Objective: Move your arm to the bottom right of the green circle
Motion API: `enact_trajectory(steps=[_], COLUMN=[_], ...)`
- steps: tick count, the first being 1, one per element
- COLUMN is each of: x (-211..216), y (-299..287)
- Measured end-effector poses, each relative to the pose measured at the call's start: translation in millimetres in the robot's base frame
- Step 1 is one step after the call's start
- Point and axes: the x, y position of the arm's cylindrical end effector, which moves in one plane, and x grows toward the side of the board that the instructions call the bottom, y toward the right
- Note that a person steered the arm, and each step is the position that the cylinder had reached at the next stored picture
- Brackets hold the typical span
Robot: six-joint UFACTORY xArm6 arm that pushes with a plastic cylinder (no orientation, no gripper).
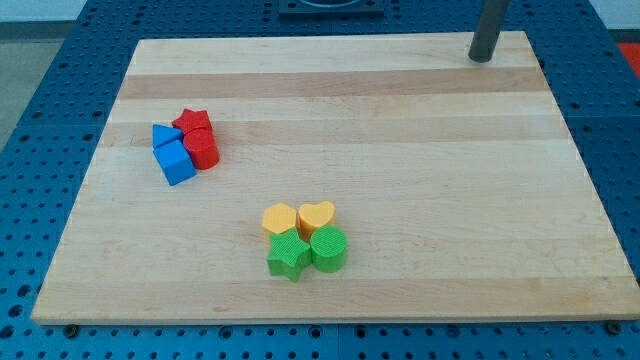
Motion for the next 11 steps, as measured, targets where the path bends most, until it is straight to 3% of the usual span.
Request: enact_trajectory(steps=[1,2,4,6,7,8,11], x=[1.4,42.5,188.9,306.7,346.0,370.0,365.5], y=[0.0,0.0,-1.7,-11.8,-35.9,-66.7,-107.0])
